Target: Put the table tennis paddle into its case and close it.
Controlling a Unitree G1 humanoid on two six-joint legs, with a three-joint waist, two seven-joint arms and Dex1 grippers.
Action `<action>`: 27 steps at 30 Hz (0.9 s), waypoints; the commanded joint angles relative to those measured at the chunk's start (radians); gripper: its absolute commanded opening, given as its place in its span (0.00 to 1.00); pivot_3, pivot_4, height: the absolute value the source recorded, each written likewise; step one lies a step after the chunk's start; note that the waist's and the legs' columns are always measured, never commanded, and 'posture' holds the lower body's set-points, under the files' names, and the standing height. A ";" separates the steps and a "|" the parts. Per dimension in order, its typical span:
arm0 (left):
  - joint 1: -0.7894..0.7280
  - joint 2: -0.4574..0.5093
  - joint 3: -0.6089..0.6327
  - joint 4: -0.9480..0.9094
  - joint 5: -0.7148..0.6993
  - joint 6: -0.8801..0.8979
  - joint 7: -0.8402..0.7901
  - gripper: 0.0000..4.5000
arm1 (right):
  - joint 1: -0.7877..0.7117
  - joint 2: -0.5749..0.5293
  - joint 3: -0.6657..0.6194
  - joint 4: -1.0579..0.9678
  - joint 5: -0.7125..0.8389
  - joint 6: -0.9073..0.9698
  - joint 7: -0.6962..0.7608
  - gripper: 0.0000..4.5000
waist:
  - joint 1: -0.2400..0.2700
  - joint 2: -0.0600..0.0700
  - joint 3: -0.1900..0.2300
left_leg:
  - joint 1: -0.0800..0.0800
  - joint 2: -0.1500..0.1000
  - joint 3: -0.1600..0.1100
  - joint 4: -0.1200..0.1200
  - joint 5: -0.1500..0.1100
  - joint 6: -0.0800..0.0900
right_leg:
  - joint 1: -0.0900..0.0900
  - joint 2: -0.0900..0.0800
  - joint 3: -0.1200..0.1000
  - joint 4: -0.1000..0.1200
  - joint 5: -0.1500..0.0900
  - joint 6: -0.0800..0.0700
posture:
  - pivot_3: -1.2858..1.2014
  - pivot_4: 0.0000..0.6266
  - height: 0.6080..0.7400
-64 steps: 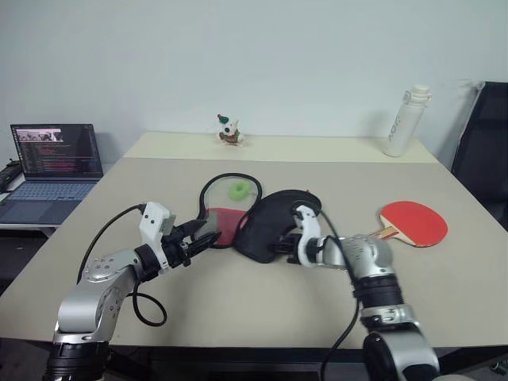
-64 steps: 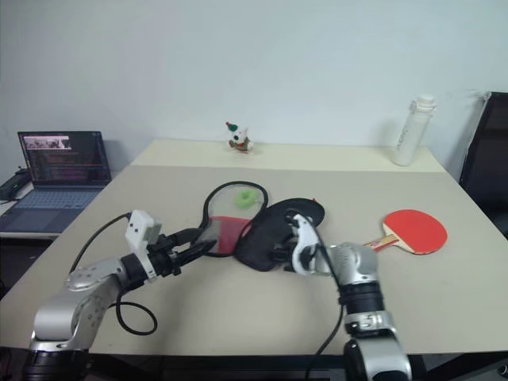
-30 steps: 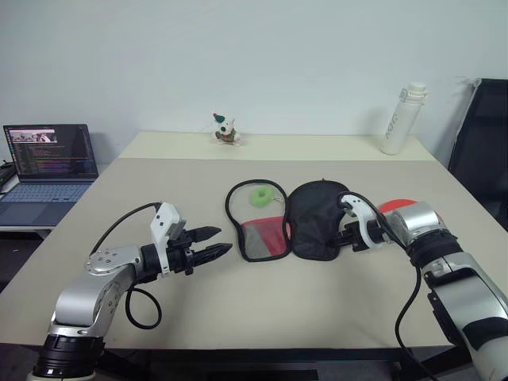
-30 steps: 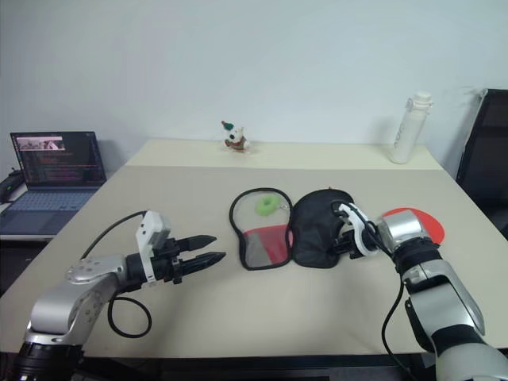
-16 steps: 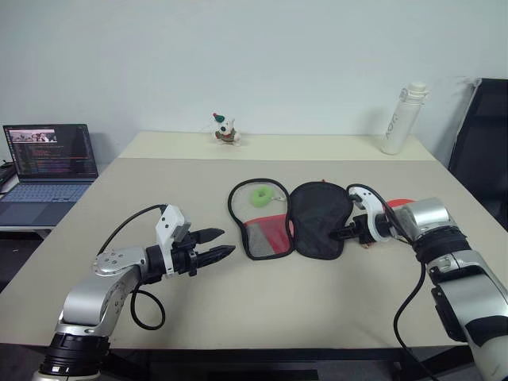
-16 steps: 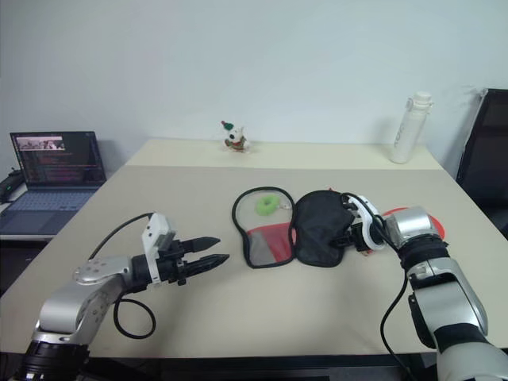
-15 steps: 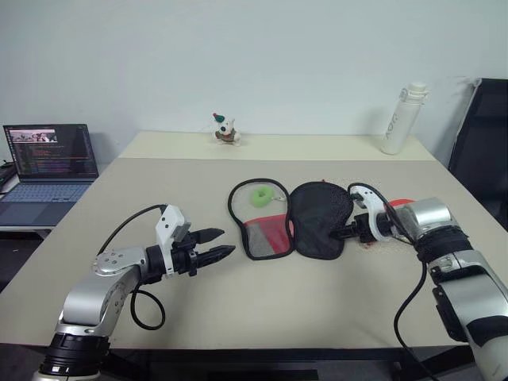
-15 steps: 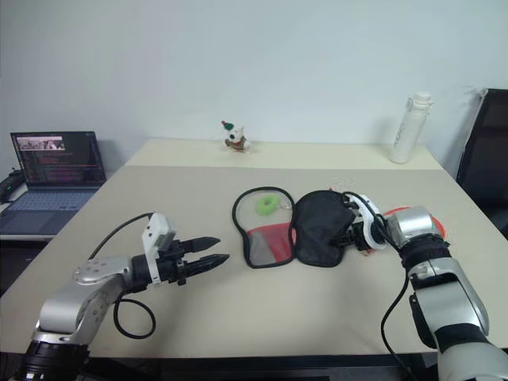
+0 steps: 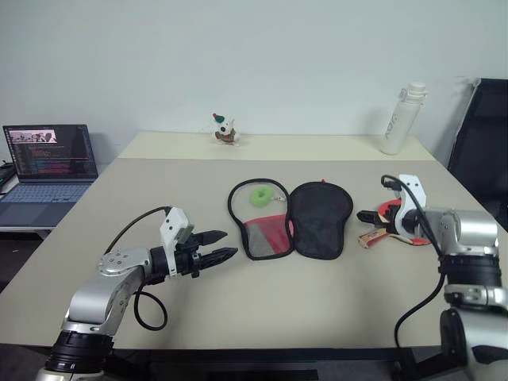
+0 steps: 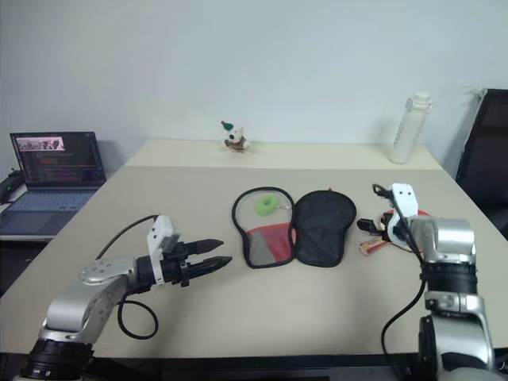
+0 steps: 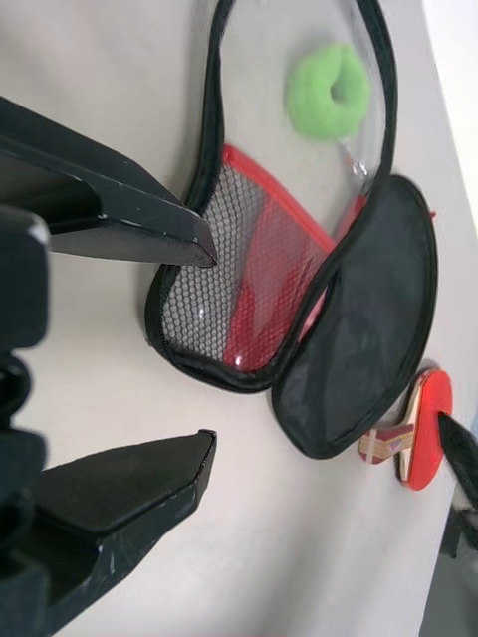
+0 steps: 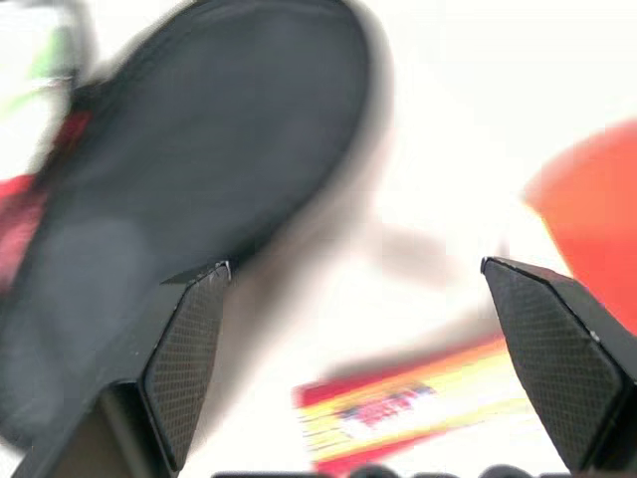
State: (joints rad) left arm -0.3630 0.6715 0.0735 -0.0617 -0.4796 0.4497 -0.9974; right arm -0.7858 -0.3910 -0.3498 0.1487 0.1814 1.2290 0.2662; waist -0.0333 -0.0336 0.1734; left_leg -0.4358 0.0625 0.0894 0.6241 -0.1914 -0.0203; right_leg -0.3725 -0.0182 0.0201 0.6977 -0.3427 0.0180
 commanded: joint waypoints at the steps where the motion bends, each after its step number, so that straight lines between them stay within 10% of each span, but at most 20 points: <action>1: -0.040 0.000 -0.006 0.011 0.004 -0.028 -0.026 0.63 | 0.040 0.130 -0.099 -0.226 -0.042 0.039 -0.205 0.99 | 0.000 0.000 0.000 | 0.000 0.000 0.000 0.000 0.000 -0.001 | 0.000 0.000 0.000 0.000 0.000 0.000 | 0.52 0.24 1.00; 8: -0.103 -0.005 -0.030 0.043 0.016 -0.032 -0.055 0.63 | 0.121 0.340 -0.088 -0.326 -0.110 -0.079 -0.414 0.99 | 0.001 0.000 0.000 | 0.000 -0.001 0.000 0.000 0.000 -0.001 | 0.000 0.000 0.000 0.000 0.000 0.000 | 0.52 0.24 1.00; 27: -0.093 -0.004 -0.012 0.023 0.024 -0.026 -0.027 0.63 | 0.075 0.386 -0.078 -0.008 -0.092 -0.317 -0.565 0.99 | -0.002 0.000 0.000 | 0.000 0.000 0.000 0.000 0.000 -0.001 | 0.000 0.000 0.000 0.000 0.000 0.000 | 0.52 0.24 1.00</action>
State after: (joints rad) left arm -0.4567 0.6636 0.0414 -0.0023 -0.4519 0.4336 -1.0312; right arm -0.6999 -0.0153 -0.4132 0.1404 0.0701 0.9117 -0.2857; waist -0.0350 -0.0333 0.1734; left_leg -0.4357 0.0622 0.0895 0.6238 -0.1910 -0.0209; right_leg -0.3728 -0.0179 0.0202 0.6979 -0.3427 0.0179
